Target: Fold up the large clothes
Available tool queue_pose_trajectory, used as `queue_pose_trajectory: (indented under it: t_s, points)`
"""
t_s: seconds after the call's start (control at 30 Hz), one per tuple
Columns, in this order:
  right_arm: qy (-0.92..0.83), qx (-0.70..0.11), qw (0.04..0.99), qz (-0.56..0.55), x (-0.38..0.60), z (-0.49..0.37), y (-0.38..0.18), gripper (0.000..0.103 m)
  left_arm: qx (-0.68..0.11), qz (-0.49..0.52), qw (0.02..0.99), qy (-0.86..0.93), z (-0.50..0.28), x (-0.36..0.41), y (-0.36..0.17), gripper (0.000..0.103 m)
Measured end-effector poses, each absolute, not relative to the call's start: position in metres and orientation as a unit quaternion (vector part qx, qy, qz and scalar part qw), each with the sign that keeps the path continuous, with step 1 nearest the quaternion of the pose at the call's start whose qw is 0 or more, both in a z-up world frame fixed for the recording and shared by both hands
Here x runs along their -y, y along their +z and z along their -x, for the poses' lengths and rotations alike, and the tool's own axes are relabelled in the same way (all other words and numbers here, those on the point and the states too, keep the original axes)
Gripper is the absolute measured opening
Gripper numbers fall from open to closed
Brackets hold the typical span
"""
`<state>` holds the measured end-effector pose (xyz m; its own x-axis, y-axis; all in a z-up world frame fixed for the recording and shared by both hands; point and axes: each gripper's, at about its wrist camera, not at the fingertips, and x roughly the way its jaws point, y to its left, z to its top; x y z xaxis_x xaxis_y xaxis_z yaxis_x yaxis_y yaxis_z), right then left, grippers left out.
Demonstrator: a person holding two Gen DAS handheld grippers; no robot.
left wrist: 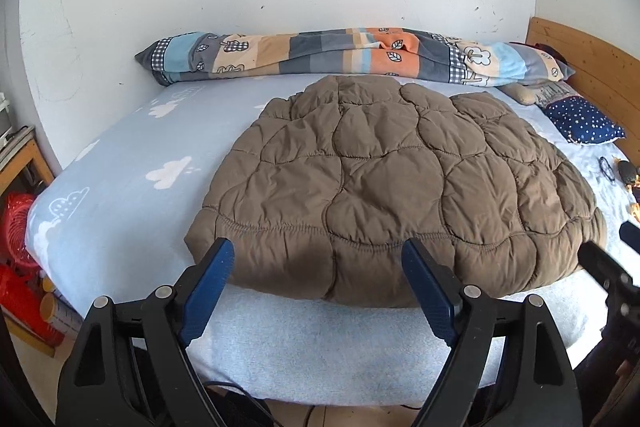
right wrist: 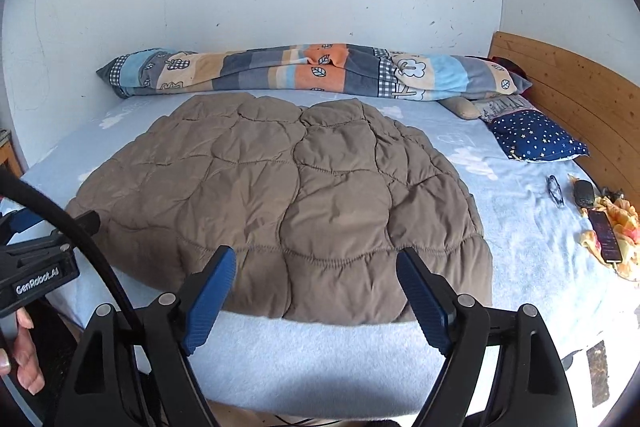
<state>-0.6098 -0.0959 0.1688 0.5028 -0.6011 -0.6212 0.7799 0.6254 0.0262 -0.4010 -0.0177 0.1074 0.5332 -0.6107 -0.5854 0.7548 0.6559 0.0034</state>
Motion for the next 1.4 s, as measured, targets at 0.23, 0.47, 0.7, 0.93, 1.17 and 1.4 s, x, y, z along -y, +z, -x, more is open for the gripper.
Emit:
queue_pose_trajectory:
  t_s: [0.23, 0.47, 0.7, 0.93, 1.17, 1.4]
  points:
    - [-0.402, -0.300, 0.851, -0.157, 0.083, 0.613, 0.164, 0.091, -0.273, -0.138, 0.868, -0.391, 0.405, 0.016, 0.109, 0.086]
    - [-0.407, -0.309, 0.842, -0.172, 0.090, 0.610, 0.157, 0.091, -0.289, -0.158, 0.858, -0.393, 0.400, 0.025, 0.106, 0.086]
    - [-0.404, -0.309, 0.846, -0.162, 0.087, 0.606, 0.156, 0.091, -0.293, -0.169, 0.847, -0.410, 0.406, 0.032, 0.113, 0.086]
    - [-0.406, -0.306, 0.845, -0.164, 0.090, 0.609, 0.156, 0.091, -0.289, -0.195, 0.839, -0.419, 0.415, 0.041, 0.116, 0.086]
    - [-0.406, -0.301, 0.847, -0.166, 0.093, 0.613, 0.157, 0.091, -0.260, -0.200, 0.857, -0.398, 0.419, 0.038, 0.124, 0.086]
    - [-0.405, -0.300, 0.847, -0.168, 0.094, 0.613, 0.157, 0.091, -0.252, -0.211, 0.859, -0.392, 0.422, 0.039, 0.124, 0.086]
